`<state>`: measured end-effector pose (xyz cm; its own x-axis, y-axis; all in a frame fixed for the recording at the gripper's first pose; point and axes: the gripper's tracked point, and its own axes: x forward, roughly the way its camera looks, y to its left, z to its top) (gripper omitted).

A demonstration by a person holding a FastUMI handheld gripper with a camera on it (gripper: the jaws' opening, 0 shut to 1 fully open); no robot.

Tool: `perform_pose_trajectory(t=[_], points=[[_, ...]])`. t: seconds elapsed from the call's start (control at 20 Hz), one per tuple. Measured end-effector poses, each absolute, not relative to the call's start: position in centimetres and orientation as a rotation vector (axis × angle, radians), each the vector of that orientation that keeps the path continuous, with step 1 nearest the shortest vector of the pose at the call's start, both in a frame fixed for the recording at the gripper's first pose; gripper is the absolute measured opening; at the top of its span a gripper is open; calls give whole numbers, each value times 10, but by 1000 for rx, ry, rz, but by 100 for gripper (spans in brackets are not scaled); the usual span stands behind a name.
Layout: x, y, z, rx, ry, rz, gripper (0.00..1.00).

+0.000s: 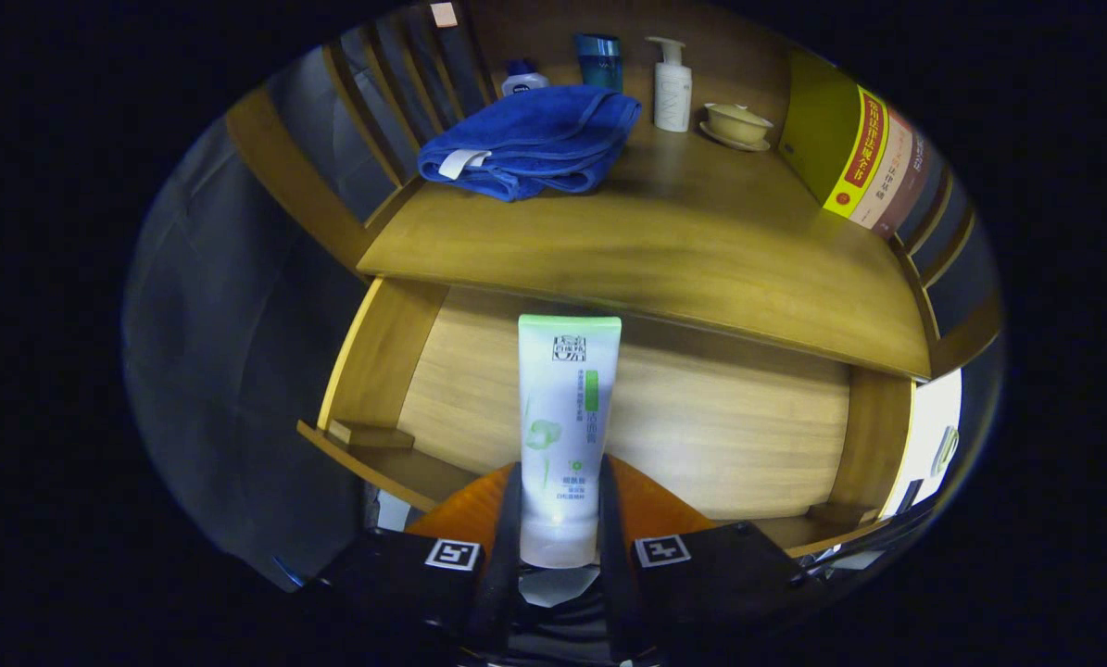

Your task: Pull open the drawer, take out the items inside it, and place them on the countertop above the cabinet.

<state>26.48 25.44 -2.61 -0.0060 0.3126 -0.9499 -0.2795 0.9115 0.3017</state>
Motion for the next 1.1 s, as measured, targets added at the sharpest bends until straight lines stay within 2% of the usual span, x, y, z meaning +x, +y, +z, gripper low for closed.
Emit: perform_pose_trajectory(t=[0.15, 0.25, 0.45, 0.55, 0.75, 1.1], points=[[285, 257, 13, 58, 1421, 457, 47], [331, 248, 41, 56, 1346, 436, 47], [452, 206, 38, -18, 1242, 313, 47], [491, 199, 8, -17, 1240, 272, 46], [517, 212, -54, 14, 1267, 235, 47], [525, 209, -79, 19, 1290, 183, 47]])
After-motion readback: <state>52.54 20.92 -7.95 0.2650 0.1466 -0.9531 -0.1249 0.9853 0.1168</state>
